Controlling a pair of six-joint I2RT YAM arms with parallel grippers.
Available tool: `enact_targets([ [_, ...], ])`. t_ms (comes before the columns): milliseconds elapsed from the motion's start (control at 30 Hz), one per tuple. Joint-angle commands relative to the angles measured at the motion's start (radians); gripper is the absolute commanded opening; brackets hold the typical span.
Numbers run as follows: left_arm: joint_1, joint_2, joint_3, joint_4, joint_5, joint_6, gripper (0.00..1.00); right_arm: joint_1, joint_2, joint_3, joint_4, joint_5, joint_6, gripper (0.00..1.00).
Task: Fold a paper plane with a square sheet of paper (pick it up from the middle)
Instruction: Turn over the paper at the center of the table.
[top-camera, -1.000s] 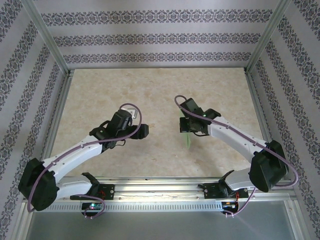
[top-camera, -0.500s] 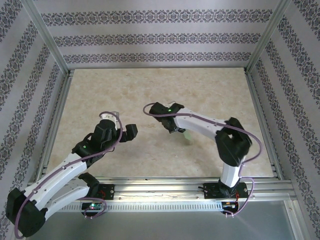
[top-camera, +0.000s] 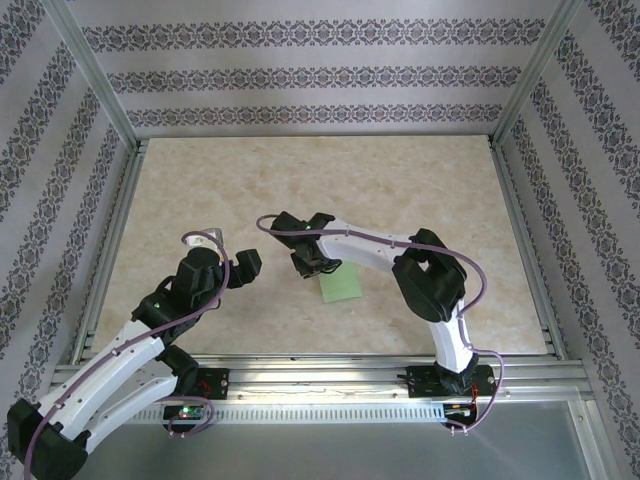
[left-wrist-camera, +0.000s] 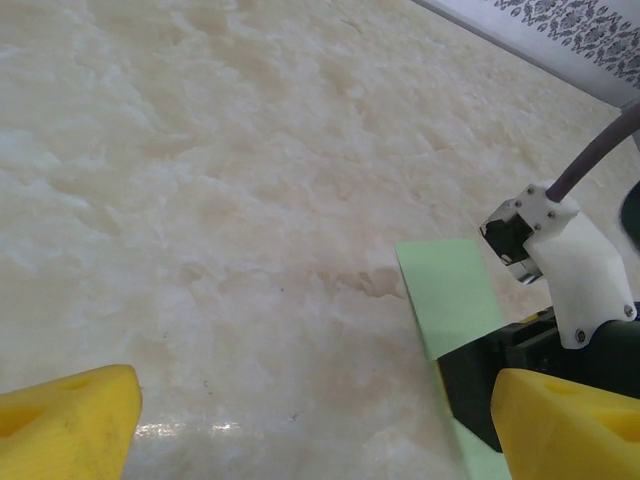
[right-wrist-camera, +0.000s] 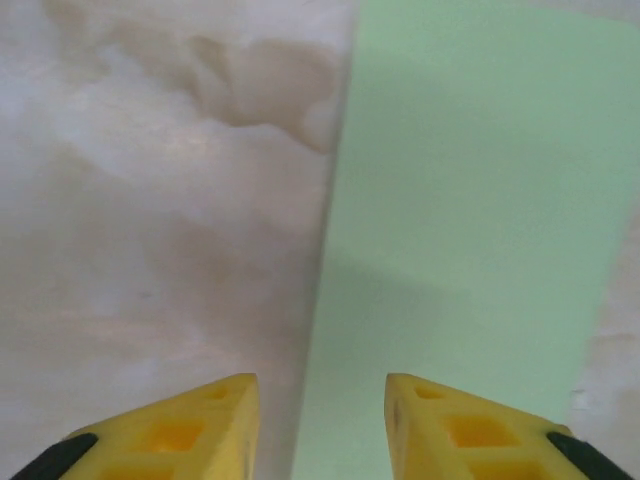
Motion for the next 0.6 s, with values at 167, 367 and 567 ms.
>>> enact_targets([
  [167,0.018,0.166,0.030,0.096,0.205,-0.017,0.78,-0.205,-0.370,-0.400,0.448,-0.452,0.104,0.43],
  [367,0.020,0.384,0.061,0.239,0.412,-0.058,0.68,-0.479,-0.467,-0.731,0.773,-0.755,0.216,0.21],
  [567,0.018,0.609,0.156,0.268,0.578,-0.080,0.61,-0.568,-0.419,-0.787,0.825,-0.896,0.196,0.11],
])
